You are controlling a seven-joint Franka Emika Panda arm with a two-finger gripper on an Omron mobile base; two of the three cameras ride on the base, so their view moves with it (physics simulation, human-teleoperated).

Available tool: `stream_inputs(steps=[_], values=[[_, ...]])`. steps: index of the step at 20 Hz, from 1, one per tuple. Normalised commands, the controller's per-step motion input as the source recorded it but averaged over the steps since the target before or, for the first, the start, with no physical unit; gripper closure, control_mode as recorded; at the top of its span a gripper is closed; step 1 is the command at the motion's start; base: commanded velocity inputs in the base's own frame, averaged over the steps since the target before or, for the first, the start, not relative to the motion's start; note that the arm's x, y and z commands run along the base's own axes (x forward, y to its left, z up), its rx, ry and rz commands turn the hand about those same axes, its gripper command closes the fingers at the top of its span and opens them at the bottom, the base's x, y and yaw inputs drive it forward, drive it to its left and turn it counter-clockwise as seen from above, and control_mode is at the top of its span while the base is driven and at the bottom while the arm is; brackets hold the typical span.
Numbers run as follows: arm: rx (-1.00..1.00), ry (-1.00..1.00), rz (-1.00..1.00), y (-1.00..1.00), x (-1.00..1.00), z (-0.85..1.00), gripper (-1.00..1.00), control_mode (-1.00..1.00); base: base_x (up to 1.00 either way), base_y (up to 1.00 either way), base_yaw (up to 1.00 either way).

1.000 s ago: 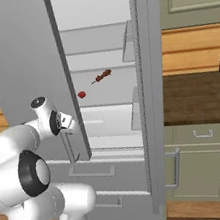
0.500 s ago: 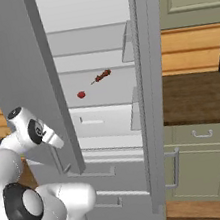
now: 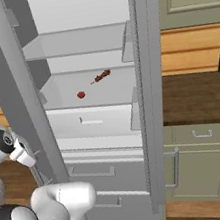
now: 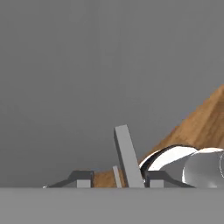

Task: Take the strawberry from the fridge and place it on top of the pancake, located on the dining counter.

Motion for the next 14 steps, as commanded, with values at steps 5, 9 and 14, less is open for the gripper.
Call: stream_inputs(steps=[5, 9, 14], values=[[0.0, 0.0, -0.2, 0.7, -0.49, 0.0, -1.0, -1.0, 0.0, 0.0, 0.0], [-0.06, -0.02, -0.14, 0.4, -0.24, 0.05, -1.0, -1.0, 0.0, 0.0, 0.0], [-0.13, -0.02, -0.03, 0.35, -0.37, 0.41, -1.0, -1.0, 0.0, 0.0, 0.0]])
